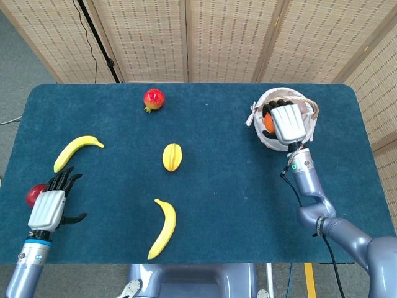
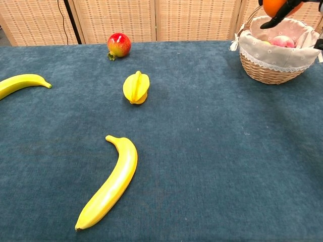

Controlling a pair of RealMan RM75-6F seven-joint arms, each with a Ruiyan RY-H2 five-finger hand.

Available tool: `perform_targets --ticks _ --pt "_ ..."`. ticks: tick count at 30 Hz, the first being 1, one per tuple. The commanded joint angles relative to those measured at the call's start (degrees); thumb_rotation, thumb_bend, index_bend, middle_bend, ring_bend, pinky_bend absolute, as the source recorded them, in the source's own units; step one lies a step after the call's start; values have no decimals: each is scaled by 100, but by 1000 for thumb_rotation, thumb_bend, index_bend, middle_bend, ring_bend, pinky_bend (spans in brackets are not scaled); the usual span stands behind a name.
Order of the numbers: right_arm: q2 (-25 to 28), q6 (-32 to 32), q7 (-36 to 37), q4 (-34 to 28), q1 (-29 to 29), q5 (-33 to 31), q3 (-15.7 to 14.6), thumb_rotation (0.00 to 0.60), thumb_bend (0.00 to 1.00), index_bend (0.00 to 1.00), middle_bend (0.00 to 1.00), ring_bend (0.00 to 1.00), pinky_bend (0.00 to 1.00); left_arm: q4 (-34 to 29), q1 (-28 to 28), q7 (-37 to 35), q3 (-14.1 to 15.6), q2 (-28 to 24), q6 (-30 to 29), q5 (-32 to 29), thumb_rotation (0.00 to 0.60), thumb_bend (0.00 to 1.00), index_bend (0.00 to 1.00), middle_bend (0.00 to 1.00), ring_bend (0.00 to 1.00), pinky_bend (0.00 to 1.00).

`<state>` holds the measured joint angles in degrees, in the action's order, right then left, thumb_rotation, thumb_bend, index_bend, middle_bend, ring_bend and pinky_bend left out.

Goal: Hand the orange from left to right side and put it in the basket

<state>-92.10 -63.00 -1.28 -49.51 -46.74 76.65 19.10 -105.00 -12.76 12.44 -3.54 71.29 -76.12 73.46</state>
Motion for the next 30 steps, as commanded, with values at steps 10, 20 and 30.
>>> perform_targets --ticks 10,20,30 --pt "-76 167 187 537 213 -105 -257 600 0 246 209 180 48 5 -9 -13 9 5 39 9 600 108 158 36 15 92" --pt "289 144 -191 -208 352 -335 -171 600 0 220 154 127 30 12 5 -50 -3 -12 18 12 600 108 158 36 15 92" --pt "1478 -209 -1156 -3385 1091 -950 -180 600 0 305 222 191 192 -13 53 -84 -23 -69 -73 33 600 108 158 36 15 92"
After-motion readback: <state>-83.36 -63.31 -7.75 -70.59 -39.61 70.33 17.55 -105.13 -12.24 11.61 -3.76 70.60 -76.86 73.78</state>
